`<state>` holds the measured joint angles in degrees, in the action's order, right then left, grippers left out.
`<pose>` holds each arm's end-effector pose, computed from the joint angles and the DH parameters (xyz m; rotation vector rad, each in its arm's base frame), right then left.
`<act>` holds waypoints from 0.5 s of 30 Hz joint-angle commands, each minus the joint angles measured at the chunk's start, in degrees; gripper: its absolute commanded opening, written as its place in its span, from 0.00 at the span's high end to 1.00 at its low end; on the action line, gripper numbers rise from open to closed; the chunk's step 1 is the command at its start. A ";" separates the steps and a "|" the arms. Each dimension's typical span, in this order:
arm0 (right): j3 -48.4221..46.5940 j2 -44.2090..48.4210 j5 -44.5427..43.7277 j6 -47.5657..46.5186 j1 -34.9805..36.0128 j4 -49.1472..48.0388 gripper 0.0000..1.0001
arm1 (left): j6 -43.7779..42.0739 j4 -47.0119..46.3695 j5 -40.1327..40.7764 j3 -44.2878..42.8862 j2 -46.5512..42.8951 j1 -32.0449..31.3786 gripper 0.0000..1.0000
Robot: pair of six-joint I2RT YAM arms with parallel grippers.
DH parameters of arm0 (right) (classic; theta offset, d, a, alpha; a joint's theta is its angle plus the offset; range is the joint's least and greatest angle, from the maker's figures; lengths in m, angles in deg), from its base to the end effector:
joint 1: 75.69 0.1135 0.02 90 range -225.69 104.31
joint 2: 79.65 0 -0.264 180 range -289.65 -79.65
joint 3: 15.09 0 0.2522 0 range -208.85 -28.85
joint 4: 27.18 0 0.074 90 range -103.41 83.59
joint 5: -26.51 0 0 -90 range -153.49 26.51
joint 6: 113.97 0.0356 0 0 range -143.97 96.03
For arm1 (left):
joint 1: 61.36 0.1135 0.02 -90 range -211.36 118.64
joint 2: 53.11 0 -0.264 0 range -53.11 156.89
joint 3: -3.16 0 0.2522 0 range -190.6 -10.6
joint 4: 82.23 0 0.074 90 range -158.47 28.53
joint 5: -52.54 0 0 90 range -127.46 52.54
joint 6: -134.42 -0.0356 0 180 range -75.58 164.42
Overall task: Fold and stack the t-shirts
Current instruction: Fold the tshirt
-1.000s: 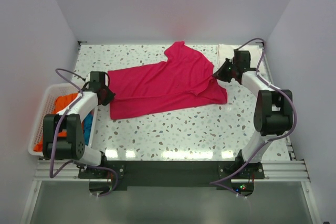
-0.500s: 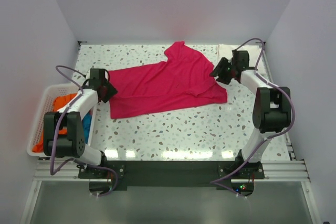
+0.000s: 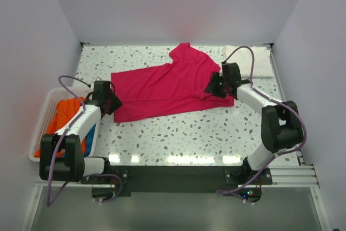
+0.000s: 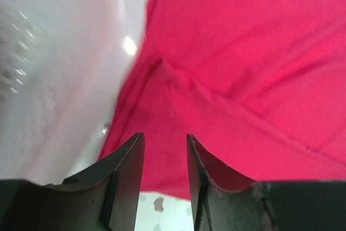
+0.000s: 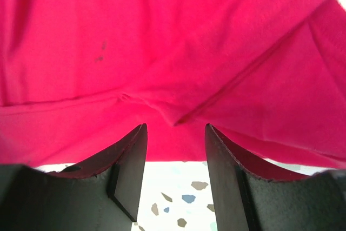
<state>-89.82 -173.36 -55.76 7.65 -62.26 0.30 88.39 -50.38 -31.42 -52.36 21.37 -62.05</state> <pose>0.3401 0.0861 0.2157 0.3204 2.4177 0.5251 0.2570 0.0007 0.2011 -0.9510 2.2716 -0.2129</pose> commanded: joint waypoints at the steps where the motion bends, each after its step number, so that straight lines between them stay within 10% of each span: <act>1: 1.90 -0.94 -3.94 1.95 1.68 -4.56 0.50 | 0.85 -1.47 0.54 2.64 -1.35 -4.40 0.60; 15: -2.84 -9.91 -6.23 4.59 5.73 -5.98 0.66 | 2.44 -2.62 4.50 6.69 1.28 -10.03 0.66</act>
<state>-89.64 -182.59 -59.90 11.13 -56.70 -2.39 89.94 -50.99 -29.19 -46.59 22.20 -71.67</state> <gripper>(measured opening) 0.385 0.348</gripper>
